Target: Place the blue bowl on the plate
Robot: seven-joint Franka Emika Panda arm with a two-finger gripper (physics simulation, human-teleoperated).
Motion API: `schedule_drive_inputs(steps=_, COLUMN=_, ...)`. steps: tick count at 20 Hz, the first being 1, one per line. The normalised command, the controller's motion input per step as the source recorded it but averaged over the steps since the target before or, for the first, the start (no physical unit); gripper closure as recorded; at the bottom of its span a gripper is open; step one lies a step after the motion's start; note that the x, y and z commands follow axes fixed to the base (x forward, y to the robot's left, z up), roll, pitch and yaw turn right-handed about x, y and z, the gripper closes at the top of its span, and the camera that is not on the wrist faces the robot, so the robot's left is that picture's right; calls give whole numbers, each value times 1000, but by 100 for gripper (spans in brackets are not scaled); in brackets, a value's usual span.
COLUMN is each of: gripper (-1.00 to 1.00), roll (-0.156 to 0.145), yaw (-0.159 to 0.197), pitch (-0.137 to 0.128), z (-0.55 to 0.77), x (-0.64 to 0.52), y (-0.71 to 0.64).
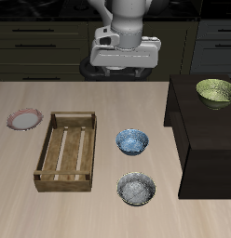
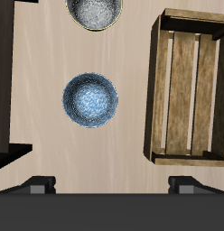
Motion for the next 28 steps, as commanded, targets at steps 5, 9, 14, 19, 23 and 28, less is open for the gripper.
schedule_drive_inputs(steps=5, gripper=-100, roll=-15, yaw=-6, pitch=9, z=-92, x=337, y=-18)
schedule_drive_inputs(steps=9, gripper=-100, roll=-11, yaw=5, pitch=-23, z=-144, x=209, y=-20)
schedule_drive_inputs(steps=14, gripper=-100, roll=5, yaw=14, pitch=-43, z=-301, x=39, y=41)
schedule_drive_inputs(steps=19, gripper=-100, roll=6, yaw=7, pitch=-13, z=-340, x=72, y=39)
schedule_drive_inputs(steps=23, gripper=-100, roll=-9, yaw=-8, pitch=-5, z=-377, x=46, y=31)
schedule_drive_inputs(steps=28, gripper=-100, roll=-16, yaw=-12, pitch=-11, z=-259, x=42, y=27)
